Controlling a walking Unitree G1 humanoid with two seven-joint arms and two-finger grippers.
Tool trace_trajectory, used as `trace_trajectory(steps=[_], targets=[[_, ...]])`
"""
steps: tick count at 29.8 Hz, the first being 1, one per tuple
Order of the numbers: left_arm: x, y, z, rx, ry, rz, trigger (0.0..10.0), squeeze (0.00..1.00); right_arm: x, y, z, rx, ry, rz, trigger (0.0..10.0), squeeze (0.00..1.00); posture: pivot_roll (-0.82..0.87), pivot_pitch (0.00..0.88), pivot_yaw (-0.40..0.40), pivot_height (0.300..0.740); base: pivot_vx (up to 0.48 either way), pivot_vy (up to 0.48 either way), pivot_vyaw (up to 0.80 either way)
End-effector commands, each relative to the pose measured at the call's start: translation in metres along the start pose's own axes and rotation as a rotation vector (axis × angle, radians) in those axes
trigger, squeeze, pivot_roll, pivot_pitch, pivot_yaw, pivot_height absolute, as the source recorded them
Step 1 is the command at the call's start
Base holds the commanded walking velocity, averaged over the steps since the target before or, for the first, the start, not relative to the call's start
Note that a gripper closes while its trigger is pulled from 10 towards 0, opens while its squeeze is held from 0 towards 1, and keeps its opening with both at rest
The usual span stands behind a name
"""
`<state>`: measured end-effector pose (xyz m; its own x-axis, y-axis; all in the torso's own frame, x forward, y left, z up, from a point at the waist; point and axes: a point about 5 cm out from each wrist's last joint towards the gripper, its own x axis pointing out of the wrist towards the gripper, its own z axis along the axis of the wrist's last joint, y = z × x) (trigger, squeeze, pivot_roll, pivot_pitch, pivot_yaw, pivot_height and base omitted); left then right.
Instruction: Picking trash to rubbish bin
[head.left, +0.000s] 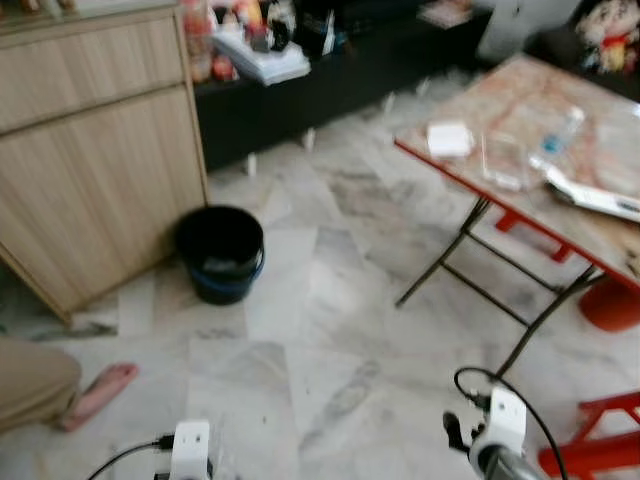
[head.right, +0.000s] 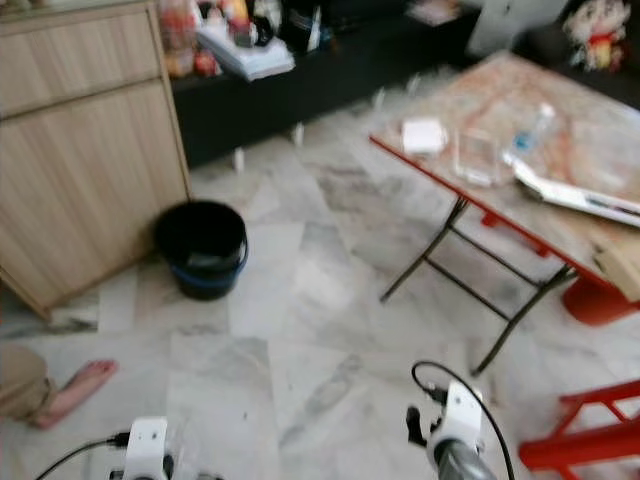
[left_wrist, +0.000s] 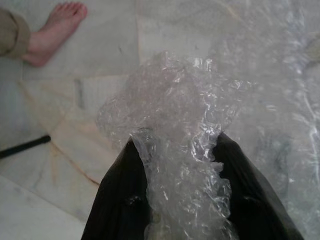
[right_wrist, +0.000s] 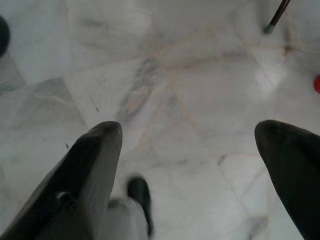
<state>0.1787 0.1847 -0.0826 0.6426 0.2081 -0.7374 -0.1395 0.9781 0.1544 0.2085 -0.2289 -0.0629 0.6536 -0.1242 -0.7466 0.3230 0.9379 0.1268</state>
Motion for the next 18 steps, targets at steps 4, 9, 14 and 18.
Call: trace_trajectory(steps=[4,9,14,18], targets=[[-0.0036,-0.0114,-0.0107,-0.006,0.048,-0.027,10.0,0.00,-0.0024,-0.0135,-0.0017,-0.020,0.012,-0.033,10.0,0.00,0.05,0.185,-0.152,0.740,0.472,0.000,0.00],[-0.0037,-0.0114,-0.0112,-0.005,0.051,-0.027,10.0,0.00,-0.0023,-0.0125,-0.0017,-0.031,0.012,-0.027,10.0,0.00,0.05,0.185,-0.152,0.740,0.472,0.000,0.00],[-0.0037,-0.0116,-0.0110,-0.007,0.051,-0.026,10.0,0.00,-0.0024,-0.0129,-0.0019,-0.010,0.008,-0.032,10.0,0.00,0.05,0.181,-0.154,0.740,0.472,0.000,0.00],[-0.0035,-0.0114,-0.0106,-0.006,0.050,-0.025,10.0,0.00,-0.0025,-0.0140,-0.0014,-0.007,0.009,-0.035,10.0,0.00,0.05,0.178,-0.154,0.740,0.472,0.000,0.00]])
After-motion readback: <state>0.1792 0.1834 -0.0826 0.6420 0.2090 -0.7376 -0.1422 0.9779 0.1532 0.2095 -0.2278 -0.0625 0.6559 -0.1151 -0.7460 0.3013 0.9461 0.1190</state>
